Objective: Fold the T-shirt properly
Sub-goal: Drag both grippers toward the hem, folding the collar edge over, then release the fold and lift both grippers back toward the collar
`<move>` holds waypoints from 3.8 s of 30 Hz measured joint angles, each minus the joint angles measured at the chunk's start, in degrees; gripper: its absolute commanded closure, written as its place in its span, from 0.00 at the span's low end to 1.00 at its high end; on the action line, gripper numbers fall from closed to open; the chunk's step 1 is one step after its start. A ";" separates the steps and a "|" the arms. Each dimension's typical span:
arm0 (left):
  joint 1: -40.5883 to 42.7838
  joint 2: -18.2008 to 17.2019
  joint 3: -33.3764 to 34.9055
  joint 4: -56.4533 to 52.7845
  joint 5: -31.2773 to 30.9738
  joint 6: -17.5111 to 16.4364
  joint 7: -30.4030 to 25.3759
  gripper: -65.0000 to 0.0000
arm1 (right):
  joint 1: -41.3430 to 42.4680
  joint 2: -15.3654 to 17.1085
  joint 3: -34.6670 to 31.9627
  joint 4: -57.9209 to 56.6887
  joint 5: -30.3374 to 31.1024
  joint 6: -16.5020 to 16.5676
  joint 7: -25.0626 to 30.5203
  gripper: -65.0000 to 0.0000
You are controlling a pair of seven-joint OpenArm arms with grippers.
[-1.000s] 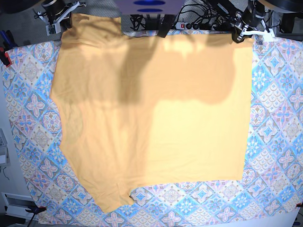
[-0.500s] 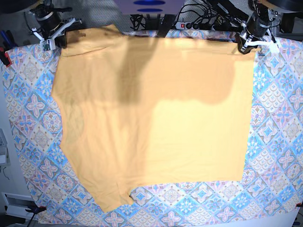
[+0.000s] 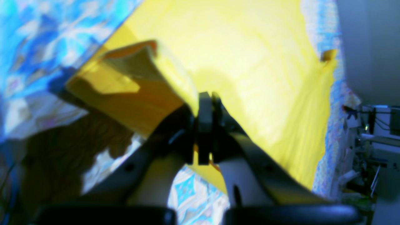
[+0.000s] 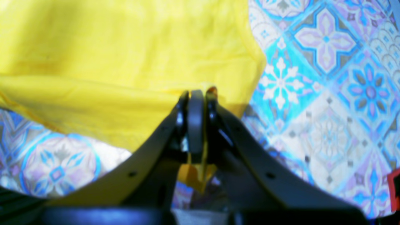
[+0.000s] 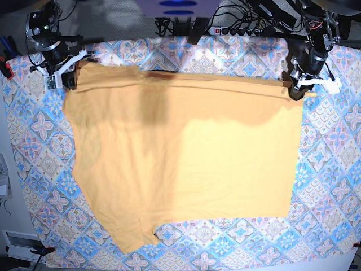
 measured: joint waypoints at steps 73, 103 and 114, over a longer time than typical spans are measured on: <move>-9.27 2.23 4.13 -11.69 2.32 0.39 -0.57 0.58 | 9.44 0.00 -6.62 -10.82 -0.17 -0.68 -1.36 0.77; -16.35 4.37 0.81 -24.22 -1.99 -1.60 -2.38 0.63 | 7.76 -0.13 -6.62 -9.16 -0.20 -0.70 -1.38 0.77; -17.84 4.37 0.90 -26.32 -0.87 -1.11 0.39 1.00 | 5.40 -0.13 -6.62 -7.45 -0.17 -0.70 -1.62 0.77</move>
